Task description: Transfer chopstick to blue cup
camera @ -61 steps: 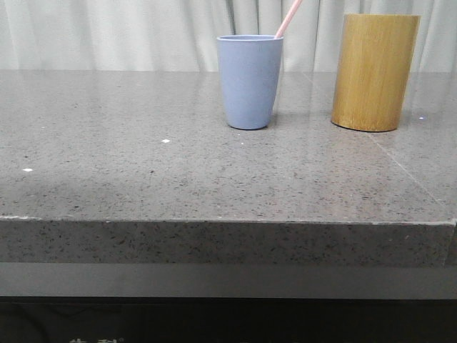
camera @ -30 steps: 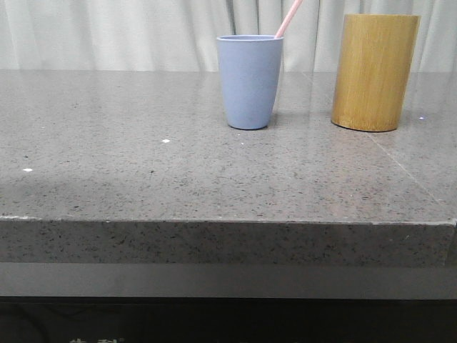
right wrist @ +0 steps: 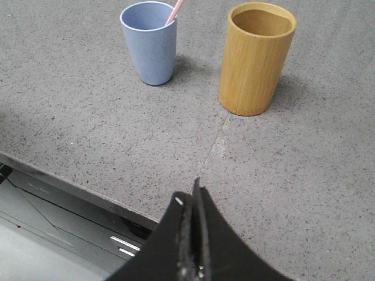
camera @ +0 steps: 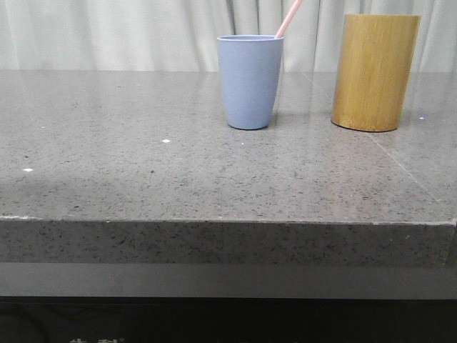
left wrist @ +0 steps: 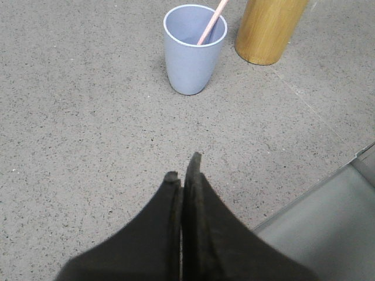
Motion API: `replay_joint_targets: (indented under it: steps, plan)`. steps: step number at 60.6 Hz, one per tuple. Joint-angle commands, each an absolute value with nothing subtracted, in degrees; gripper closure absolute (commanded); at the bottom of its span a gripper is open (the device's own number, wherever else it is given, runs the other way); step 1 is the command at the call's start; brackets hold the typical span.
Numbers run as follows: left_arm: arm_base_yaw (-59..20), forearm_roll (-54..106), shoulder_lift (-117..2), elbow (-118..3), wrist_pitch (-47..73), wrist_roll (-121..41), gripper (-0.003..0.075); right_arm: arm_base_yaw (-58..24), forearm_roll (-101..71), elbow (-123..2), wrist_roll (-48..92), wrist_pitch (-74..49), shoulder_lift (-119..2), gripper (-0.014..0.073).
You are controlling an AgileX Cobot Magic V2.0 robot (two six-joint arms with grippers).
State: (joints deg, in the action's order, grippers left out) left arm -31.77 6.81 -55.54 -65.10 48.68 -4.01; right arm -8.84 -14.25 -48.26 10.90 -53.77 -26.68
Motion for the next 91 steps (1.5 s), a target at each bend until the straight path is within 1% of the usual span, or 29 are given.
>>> replay_joint_targets:
  steps: [1, 10, 18, 27, 37, 46, 57, 68, 76, 91]
  plan:
    - [-31.7, 7.5, -54.7, -66.6, 44.5, -3.5, 0.0739, -8.7, -14.8, -49.5, 11.0, -50.3, -27.1, 0.0711]
    - [-31.4, 7.7, -53.6, -65.3, 43.7, -3.5, 0.0739, -8.7, -14.9, -49.5, 11.0, -50.2, -27.1, 0.0711]
    - [-28.3, 6.7, -48.1, -59.9, 38.5, -4.0, 0.0739, -8.7, -14.9, -49.5, 11.0, -50.2, -27.1, 0.0711]
    - [-19.6, 5.6, -37.4, -48.0, 25.6, -4.0, 0.0739, -8.7, -14.9, -49.5, 11.0, -50.2, -27.1, 0.0711]
    - [-10.4, 5.6, -24.6, -30.3, 12.5, -4.0, 0.0739, -8.7, -14.9, -49.5, 11.0, -50.2, -27.1, 0.0711]
    - [-5.8, 5.6, -13.7, -17.2, 4.3, -4.0, 0.0739, -8.7, -14.9, -49.5, 11.0, -50.2, -27.1, 0.0711]
    - [-2.7, 6.2, -2.4, -4.7, -1.0, -4.0, 0.0739, -8.7, -14.9, -49.5, 11.0, -50.2, -27.1, 0.0711]
    - [-2.5, 6.6, 1.7, 1.0, -5.1, -4.0, 0.0739, -8.7, -14.9, -49.5, 11.0, -50.2, -27.1, 0.0711]
    - [-2.5, 7.7, 1.7, 0.9, -3.1, -4.0, 0.0739, -8.7, -14.9, -49.5, 11.0, -50.4, -27.1, 0.0711]
    - [-2.5, 7.7, 1.5, 0.9, -3.3, -4.0, 0.0739, -8.7, -14.9, -49.5, 11.0, -50.4, -27.1, 0.0711]
